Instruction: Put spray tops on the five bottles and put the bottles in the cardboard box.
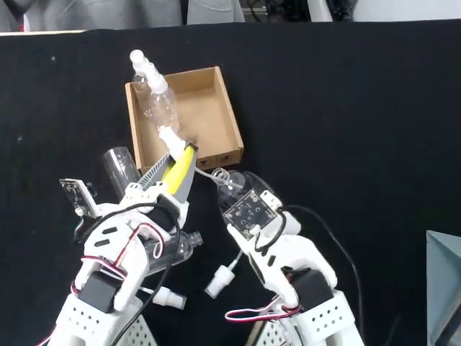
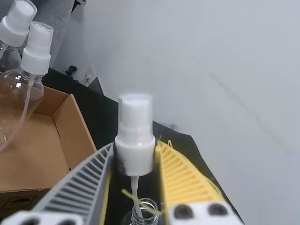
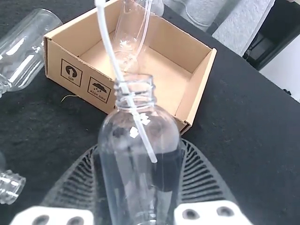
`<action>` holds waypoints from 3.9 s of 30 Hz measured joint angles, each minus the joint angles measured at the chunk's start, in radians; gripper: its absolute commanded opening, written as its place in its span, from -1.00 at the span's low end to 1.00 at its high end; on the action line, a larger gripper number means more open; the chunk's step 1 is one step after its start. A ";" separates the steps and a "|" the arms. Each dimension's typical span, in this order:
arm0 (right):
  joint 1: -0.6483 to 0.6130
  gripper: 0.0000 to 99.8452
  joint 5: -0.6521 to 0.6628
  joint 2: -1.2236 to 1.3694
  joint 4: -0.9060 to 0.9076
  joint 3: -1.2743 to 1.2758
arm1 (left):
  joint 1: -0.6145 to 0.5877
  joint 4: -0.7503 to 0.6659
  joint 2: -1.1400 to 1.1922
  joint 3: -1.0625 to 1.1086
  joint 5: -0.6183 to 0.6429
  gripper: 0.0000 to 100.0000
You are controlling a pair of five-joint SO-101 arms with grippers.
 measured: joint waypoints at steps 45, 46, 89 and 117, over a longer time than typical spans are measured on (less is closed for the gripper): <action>-0.003 -0.90 0.000 0.000 0.000 0.000 | 0.147 -0.002 -0.006 0.051 0.000 -0.94; -0.003 -0.90 0.000 0.000 0.000 0.000 | 0.150 -0.002 -0.006 0.051 -0.003 -0.94; 0.000 -0.90 -0.002 0.000 0.000 0.000 | -0.017 0.233 0.000 -0.115 0.069 -0.59; 0.000 -0.90 -0.002 0.000 0.000 0.000 | -0.080 0.236 0.000 0.002 -0.173 -0.59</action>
